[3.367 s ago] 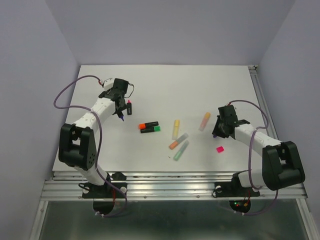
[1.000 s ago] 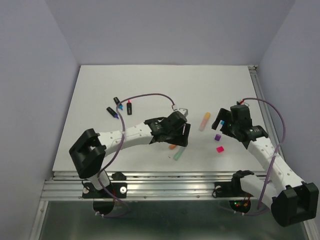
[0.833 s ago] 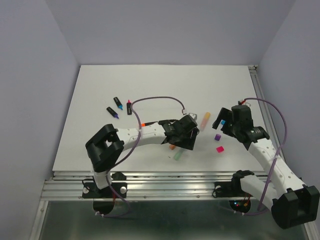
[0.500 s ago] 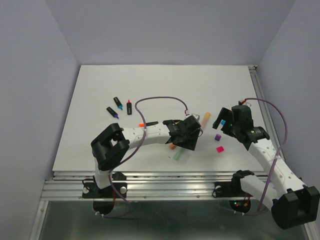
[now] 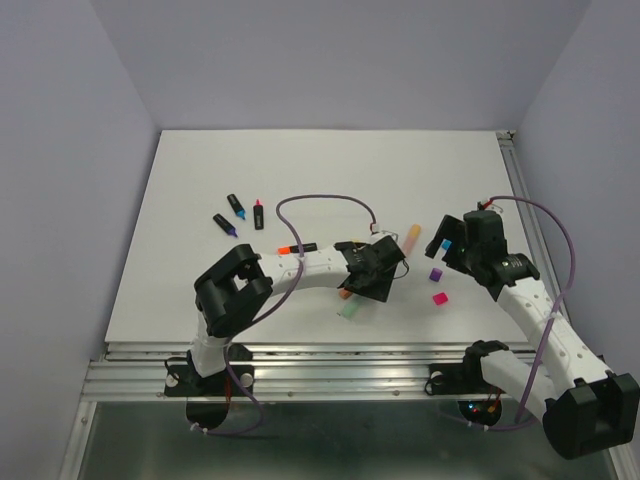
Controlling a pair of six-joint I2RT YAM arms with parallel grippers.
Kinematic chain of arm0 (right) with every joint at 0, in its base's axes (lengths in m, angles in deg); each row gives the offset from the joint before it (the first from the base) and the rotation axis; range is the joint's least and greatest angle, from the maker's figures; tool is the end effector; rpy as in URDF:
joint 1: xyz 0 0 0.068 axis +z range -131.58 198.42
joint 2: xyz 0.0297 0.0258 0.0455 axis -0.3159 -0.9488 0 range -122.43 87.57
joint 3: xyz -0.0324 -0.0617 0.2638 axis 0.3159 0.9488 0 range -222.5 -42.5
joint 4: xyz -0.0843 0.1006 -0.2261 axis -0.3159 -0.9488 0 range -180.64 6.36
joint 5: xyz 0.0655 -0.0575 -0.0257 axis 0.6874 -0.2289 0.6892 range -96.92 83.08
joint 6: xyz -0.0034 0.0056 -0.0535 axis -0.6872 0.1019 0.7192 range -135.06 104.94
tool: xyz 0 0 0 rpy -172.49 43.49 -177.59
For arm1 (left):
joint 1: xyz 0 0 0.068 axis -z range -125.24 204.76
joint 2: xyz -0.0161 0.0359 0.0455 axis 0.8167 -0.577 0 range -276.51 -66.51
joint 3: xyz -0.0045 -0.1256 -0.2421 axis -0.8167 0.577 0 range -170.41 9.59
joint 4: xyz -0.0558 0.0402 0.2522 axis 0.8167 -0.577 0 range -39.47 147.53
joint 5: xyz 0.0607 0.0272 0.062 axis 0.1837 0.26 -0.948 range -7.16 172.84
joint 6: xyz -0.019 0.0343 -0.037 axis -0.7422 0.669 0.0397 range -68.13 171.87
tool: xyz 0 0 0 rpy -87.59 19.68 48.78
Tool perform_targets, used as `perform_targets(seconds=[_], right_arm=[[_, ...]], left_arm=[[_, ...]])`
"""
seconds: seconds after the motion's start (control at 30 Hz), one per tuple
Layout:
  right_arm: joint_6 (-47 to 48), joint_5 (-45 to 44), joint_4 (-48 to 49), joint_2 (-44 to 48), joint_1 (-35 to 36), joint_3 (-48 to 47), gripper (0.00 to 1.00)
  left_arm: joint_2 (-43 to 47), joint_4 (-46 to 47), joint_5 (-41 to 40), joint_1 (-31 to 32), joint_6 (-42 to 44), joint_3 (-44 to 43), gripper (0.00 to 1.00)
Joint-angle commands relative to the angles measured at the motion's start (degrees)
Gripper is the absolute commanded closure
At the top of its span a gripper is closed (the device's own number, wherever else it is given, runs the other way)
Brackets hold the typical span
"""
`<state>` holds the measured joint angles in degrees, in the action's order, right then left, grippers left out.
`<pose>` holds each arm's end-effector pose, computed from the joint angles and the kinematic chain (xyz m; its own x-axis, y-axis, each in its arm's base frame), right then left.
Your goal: Open the pen caps
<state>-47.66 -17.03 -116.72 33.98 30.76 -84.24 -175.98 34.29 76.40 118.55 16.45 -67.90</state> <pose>0.1894 0.0350 0.2574 -0.6292 0.4053 -0.6632 0.2967 0.9139 0.2770 0.1846 -0.3660 0.1937 -0.7960 0.3129 -0.5181 0.4931 0.8316 -0.2554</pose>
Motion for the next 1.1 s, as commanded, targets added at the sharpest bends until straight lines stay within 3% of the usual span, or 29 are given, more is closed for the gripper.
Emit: perform_targets(seconds=[0.0, 0.73, 1.07], right_arm=[[-0.27, -0.88, 0.03, 1.11, -0.56, 0.52, 0.00], [-0.18, -0.79, 0.21, 1.29, -0.65, 0.60, 0.00], [-0.18, -0.88, 0.30, 1.73, -0.56, 0.60, 0.00]], left_arm=[[-1.09, -1.36, -1.65, 0.37, -0.09, -2.22, 0.36], [-3.82, -4.00, -7.10, 0.37, 0.00, -3.80, 0.37], [-5.31, -5.49, -8.41, 1.51, -1.14, -2.40, 0.53]])
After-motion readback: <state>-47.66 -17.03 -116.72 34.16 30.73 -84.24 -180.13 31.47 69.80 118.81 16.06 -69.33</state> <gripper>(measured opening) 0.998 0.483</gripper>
